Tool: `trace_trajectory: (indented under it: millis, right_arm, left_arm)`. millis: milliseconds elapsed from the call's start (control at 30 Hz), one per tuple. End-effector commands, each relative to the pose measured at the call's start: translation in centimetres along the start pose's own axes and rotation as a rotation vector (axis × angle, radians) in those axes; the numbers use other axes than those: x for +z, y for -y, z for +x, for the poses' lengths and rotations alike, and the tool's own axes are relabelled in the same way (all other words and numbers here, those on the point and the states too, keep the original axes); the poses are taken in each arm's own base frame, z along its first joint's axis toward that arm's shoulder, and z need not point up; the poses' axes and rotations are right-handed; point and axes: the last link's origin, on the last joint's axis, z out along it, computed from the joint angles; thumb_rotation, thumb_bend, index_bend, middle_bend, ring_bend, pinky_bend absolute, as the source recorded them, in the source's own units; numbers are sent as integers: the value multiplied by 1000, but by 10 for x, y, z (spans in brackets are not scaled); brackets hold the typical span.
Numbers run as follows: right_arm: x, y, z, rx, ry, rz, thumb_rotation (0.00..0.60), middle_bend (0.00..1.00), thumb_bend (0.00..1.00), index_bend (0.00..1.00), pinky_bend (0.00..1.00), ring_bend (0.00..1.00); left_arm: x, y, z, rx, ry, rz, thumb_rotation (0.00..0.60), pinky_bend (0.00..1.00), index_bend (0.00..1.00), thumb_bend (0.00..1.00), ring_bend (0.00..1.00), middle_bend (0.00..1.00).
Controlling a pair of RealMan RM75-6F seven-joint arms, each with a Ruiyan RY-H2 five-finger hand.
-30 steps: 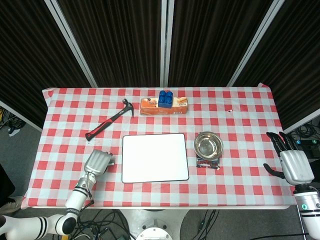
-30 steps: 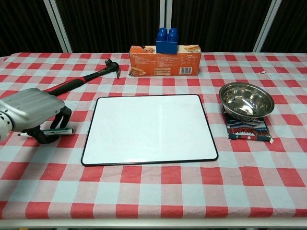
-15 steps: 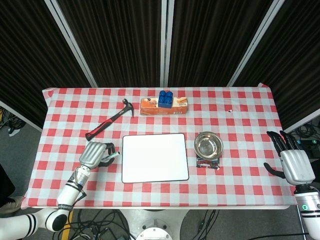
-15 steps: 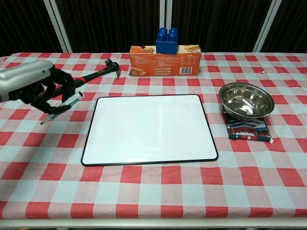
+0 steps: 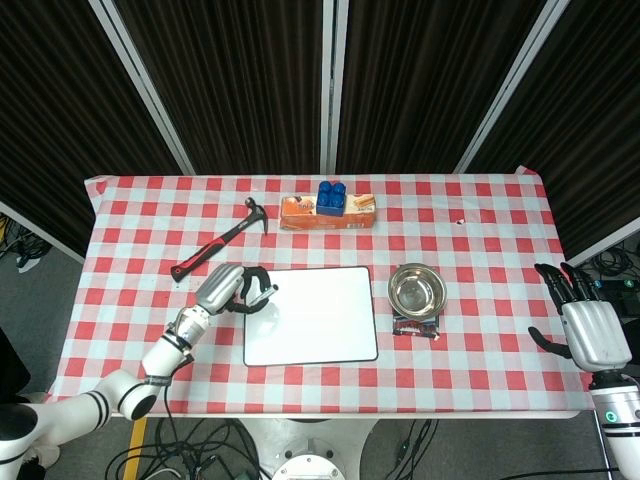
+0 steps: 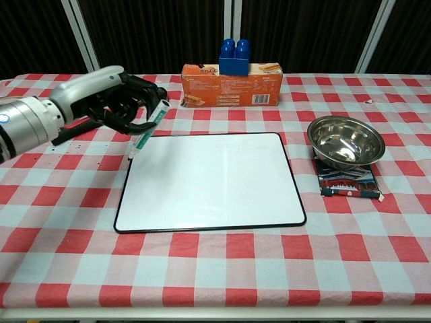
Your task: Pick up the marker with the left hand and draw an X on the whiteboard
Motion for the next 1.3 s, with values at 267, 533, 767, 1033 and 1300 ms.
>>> trace_trajectory:
  millis: [267,533,767,1033,1300]
  right_arm:
    - [1,1,-1,-1,2,2,600,92,148,41,80,0]
    - [0,-1,-1,-2,5,-6,600,92,148,40,80,0]
    - [-2,-6,-1,-2,10,-25,600,93,148,41,79,0]
    - [-4,-11,1,-1,4,-38,600,92,148,40,80,0]
    - [-3,-11,0,7,2,-29,600,93,148,40,80,0]
  left_arm:
    - [18,10,-23,44,43,-4,600,952,570,367,710,591]
    - [24,12,-32,35,47,2,600,951,570,368,703,591]
    - [43,-3,-51,23,67,-17,600,949,570,369,700,591]
    - [58,-25,-58,-4,54,-75,600,948,570,369,700,591]
    - [50,-18,-38,16,25,-60,600,947,570,370,699,591]
